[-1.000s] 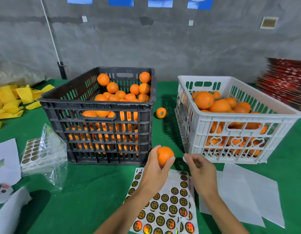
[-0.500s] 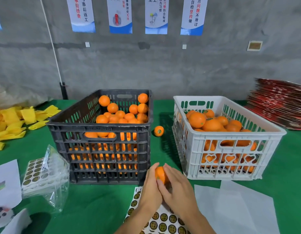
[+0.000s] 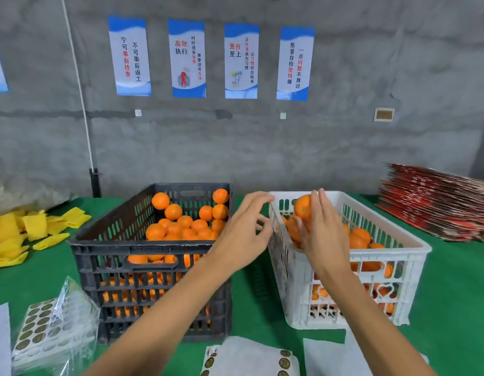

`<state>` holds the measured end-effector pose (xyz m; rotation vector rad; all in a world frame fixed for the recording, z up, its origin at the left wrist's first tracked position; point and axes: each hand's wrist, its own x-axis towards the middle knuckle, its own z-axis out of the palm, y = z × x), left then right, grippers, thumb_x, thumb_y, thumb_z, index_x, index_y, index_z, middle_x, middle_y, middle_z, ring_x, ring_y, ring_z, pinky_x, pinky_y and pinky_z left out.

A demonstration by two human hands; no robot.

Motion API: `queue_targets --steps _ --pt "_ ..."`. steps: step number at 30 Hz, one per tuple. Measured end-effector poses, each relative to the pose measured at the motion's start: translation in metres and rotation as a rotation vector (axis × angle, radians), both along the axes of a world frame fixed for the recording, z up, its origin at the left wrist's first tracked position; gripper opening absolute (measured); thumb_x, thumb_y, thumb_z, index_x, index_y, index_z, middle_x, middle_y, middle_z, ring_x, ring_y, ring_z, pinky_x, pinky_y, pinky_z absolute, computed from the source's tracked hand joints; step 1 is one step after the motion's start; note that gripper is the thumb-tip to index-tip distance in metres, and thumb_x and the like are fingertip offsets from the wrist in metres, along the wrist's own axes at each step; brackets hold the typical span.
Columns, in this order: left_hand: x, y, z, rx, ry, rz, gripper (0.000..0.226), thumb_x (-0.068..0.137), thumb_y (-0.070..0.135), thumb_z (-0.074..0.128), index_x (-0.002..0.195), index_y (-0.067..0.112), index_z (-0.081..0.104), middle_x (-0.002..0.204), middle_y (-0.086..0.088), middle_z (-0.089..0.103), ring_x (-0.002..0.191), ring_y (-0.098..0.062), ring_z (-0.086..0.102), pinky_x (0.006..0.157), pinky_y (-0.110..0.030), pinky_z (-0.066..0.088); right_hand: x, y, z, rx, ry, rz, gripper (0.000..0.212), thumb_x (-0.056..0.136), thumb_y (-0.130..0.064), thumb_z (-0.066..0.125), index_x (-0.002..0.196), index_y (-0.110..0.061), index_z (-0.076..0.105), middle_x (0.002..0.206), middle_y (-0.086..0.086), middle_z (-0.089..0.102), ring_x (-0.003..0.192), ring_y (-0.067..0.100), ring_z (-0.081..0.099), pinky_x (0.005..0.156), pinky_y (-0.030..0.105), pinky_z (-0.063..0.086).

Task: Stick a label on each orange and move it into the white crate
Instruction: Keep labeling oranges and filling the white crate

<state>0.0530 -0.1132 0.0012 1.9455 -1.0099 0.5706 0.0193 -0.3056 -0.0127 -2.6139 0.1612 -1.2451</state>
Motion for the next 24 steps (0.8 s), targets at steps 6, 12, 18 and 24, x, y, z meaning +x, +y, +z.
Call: queue_targets --steps 6,12,18,24 --pt "0.073 0.079 0.029 0.464 0.135 0.486 0.035 0.101 0.032 0.059 0.133 0.020 0.058 0.132 -0.003 0.063 0.121 -0.024 0.060 0.097 -0.038 0.050 0.021 0.021 0.021 -0.133 0.006 0.132 0.056 0.101 -0.042 0.060 0.146 -0.009 0.055 0.157 0.012 0.046 0.149 0.027 0.039 0.122 0.039 0.029" --pt "0.125 0.201 0.015 1.301 0.932 0.689 0.057 0.100 0.046 0.057 0.150 0.019 0.051 0.155 -0.005 0.049 0.136 -0.028 0.051 0.115 -0.045 0.041 0.061 0.126 0.028 0.130 0.195 0.510 0.051 0.100 -0.048 0.058 0.144 -0.021 0.058 0.148 0.000 0.057 0.139 0.019 0.047 0.113 0.037 0.040" --pt "0.150 0.227 0.005 1.341 0.996 0.770 0.054 0.102 0.036 0.059 0.150 0.014 0.050 0.155 -0.009 0.047 0.139 -0.029 0.049 0.110 -0.041 0.042 0.090 0.177 0.022 0.092 0.627 0.485 0.051 0.098 -0.053 0.054 0.135 -0.019 0.061 0.134 0.009 0.064 0.118 0.034 0.061 0.094 0.047 0.052" --pt "0.155 0.226 0.000 1.346 0.950 0.826 0.047 0.104 0.028 0.058 0.145 0.006 0.055 0.144 -0.010 0.058 0.133 -0.027 0.056 0.094 -0.038 0.048 0.095 0.169 0.016 0.039 0.673 0.488 0.047 0.100 -0.060 0.045 0.106 -0.020 0.071 0.093 0.003 0.071 0.089 0.028 0.064 0.084 0.047 0.054"
